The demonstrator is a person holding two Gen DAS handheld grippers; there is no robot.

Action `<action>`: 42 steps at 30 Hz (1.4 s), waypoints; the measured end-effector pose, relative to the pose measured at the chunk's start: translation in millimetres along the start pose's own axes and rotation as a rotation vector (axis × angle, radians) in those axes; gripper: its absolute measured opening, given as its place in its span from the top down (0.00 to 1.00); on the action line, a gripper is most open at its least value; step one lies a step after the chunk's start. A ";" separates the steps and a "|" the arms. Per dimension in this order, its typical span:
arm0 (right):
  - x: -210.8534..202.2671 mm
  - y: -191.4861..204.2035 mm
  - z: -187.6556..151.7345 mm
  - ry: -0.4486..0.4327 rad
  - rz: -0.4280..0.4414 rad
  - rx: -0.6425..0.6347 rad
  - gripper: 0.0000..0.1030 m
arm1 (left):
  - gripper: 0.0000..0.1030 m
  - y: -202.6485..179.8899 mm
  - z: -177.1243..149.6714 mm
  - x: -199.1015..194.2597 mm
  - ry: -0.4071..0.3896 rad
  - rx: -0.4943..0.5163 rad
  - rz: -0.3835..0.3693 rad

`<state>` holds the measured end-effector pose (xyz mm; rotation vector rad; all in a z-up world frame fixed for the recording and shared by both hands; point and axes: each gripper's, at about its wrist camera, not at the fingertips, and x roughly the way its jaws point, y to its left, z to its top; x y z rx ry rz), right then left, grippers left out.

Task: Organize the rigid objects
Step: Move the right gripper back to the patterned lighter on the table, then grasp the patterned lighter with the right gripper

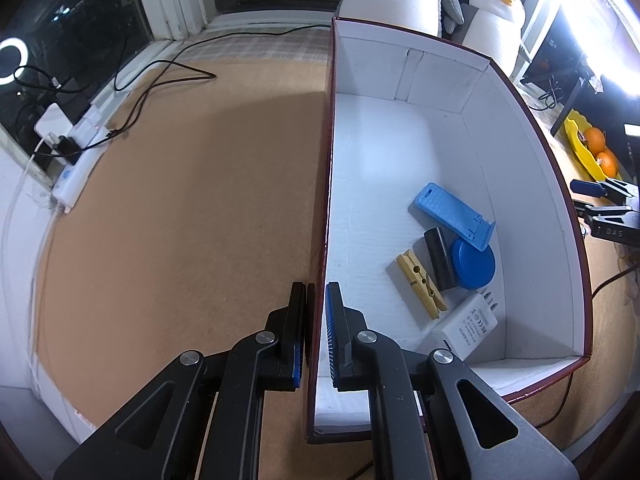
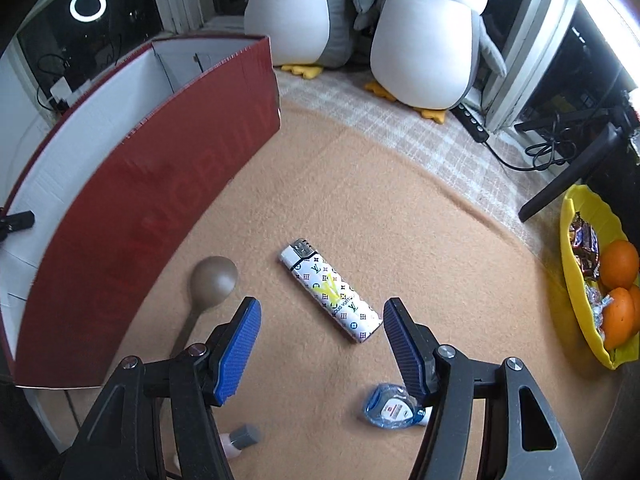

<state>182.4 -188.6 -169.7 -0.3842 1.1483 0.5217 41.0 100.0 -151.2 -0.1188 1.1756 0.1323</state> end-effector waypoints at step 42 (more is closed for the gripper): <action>27.7 -19.8 9.8 0.030 0.009 0.099 0.80 | 0.92 -3.4 -0.1 0.1 0.018 -0.017 0.011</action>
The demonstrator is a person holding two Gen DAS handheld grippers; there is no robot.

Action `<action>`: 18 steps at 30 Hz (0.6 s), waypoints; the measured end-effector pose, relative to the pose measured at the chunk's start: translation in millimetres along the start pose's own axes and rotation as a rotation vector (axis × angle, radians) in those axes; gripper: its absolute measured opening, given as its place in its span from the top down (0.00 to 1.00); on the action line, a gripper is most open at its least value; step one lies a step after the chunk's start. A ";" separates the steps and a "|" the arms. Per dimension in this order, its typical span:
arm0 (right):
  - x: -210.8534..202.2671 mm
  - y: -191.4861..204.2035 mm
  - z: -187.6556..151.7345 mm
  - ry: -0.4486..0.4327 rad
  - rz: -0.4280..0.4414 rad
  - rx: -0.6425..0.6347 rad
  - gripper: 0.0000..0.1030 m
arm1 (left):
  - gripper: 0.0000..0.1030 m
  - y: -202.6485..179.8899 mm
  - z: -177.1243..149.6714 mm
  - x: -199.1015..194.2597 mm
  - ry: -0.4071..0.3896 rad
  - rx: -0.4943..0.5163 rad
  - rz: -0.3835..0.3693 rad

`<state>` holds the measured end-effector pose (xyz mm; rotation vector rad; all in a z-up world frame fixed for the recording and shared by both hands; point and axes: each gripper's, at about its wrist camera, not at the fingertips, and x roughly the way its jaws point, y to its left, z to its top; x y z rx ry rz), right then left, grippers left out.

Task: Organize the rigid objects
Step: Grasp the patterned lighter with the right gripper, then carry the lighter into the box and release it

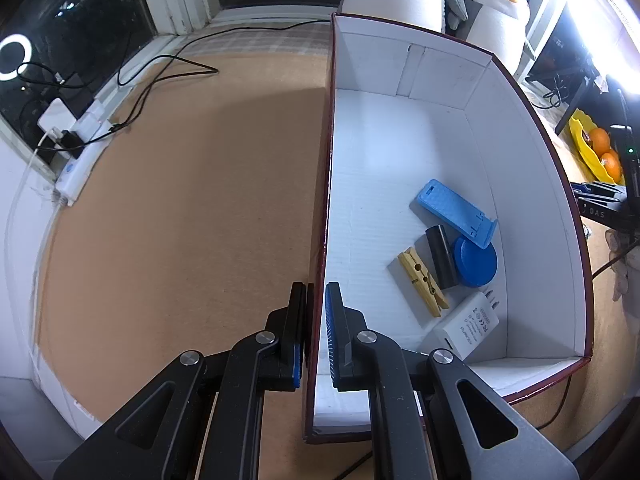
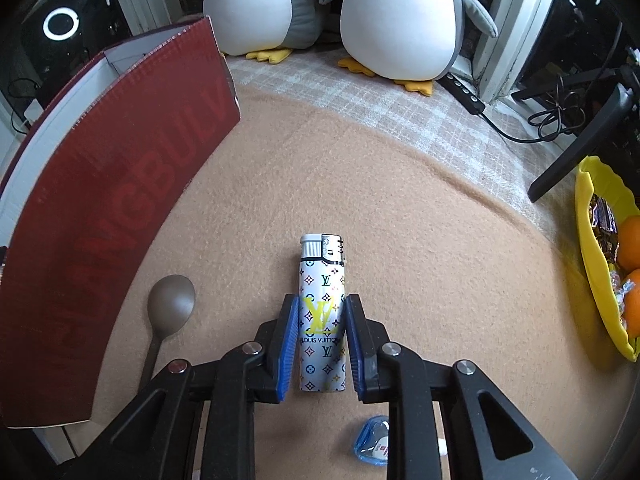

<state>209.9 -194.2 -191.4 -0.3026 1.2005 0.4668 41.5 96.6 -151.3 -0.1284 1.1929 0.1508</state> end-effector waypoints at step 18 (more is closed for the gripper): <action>-65.5 39.5 -4.8 -0.124 0.057 0.013 0.80 | 0.92 3.1 5.0 0.2 -0.036 0.027 -0.014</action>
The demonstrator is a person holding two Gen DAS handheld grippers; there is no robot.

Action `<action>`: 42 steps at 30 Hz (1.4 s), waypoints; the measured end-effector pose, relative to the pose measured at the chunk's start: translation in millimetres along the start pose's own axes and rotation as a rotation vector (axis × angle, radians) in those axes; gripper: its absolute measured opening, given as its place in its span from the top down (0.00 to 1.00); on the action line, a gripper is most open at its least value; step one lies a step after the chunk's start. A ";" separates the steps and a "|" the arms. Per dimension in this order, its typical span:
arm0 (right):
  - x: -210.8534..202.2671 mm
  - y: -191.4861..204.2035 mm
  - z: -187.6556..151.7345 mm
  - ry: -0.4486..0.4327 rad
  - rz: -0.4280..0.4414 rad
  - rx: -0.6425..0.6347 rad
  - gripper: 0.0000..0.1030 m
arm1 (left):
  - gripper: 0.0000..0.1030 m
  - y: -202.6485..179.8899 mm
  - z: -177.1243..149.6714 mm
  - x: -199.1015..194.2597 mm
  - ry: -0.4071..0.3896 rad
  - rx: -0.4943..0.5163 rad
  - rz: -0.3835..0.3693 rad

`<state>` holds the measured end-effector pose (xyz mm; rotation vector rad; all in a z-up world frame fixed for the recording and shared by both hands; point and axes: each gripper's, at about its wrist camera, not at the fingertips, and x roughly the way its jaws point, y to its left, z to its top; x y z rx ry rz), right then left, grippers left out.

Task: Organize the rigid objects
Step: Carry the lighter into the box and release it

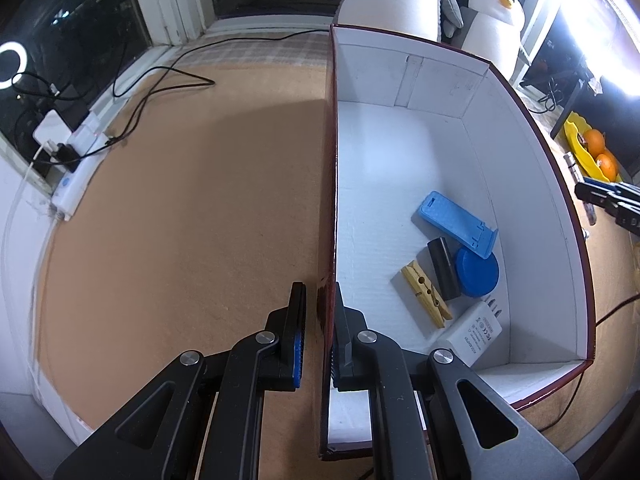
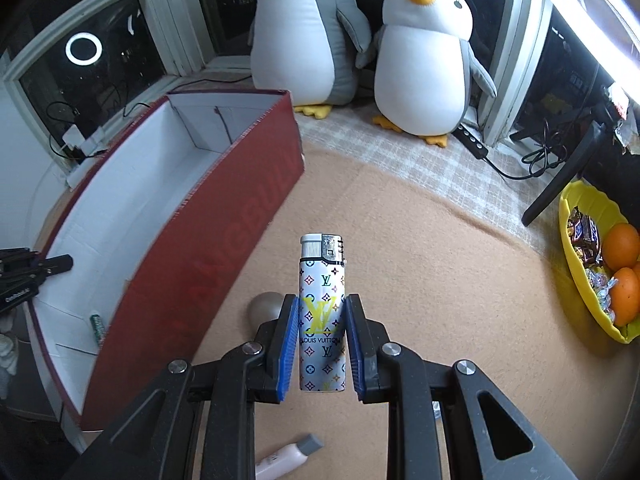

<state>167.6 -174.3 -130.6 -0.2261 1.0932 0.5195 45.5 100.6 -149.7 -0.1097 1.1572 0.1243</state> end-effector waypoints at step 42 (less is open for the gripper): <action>-50.5 128.8 4.4 -0.129 0.187 0.007 0.43 | 0.92 3.8 -5.4 -10.0 -0.037 0.025 -0.086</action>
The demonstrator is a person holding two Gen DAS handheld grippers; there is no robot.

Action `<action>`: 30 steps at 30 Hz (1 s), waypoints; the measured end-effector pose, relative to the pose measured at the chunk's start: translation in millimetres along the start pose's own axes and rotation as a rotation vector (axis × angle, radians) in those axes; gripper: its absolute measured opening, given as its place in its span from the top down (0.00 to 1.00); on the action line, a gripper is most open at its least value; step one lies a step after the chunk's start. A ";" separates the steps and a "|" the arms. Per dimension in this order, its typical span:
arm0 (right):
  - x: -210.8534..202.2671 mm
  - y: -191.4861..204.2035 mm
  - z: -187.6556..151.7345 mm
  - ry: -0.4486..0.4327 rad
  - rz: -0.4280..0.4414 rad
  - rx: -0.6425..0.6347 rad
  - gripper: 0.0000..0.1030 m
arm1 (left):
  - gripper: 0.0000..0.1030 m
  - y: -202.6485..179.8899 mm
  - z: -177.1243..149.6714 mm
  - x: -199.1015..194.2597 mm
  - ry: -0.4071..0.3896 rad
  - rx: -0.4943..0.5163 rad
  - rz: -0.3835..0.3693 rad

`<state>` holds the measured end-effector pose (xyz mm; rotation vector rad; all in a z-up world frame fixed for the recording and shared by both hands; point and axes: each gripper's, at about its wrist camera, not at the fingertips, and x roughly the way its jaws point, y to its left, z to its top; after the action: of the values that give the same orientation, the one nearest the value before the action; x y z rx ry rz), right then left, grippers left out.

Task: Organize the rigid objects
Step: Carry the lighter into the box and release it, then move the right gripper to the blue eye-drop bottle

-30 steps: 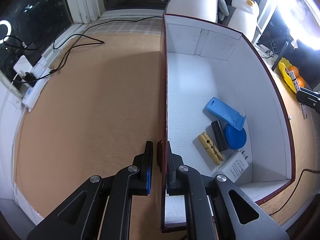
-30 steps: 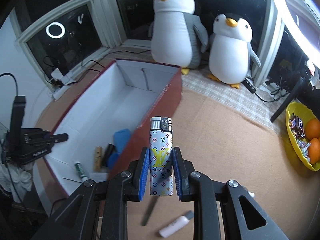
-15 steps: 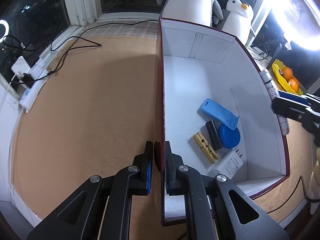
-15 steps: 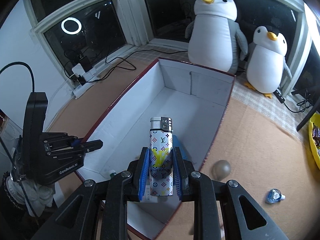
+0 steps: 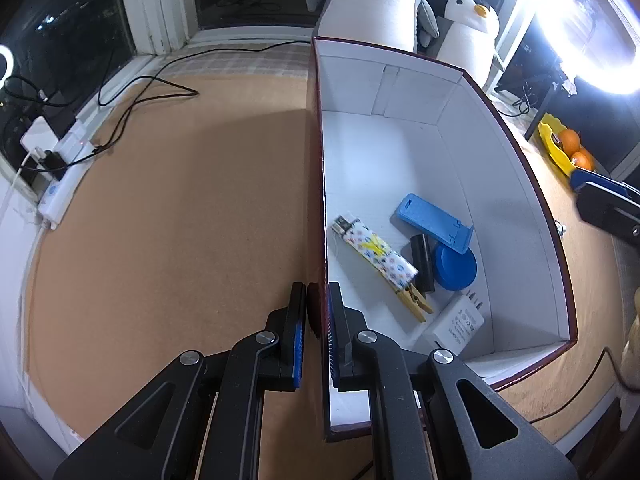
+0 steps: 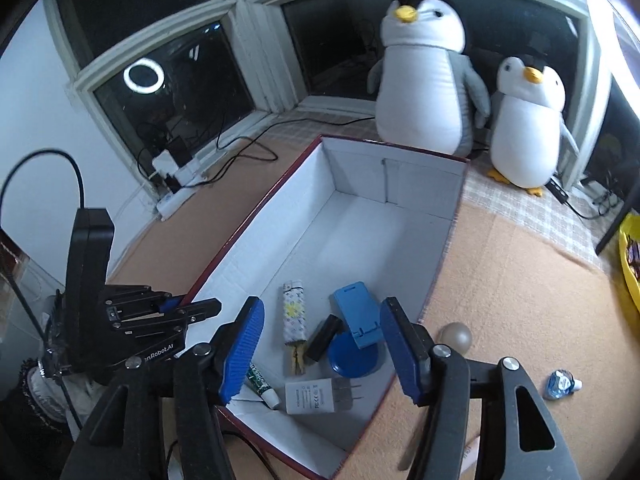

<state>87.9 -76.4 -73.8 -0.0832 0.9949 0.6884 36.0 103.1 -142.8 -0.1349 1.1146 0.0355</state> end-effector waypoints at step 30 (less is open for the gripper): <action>-26.7 -216.3 -102.2 0.078 -0.284 0.577 0.42 | 0.92 -6.4 -3.7 -2.0 0.037 0.040 0.029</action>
<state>125.3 -297.4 -161.3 0.2518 1.1959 0.1235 32.5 96.4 -142.0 -0.0838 1.1533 0.0365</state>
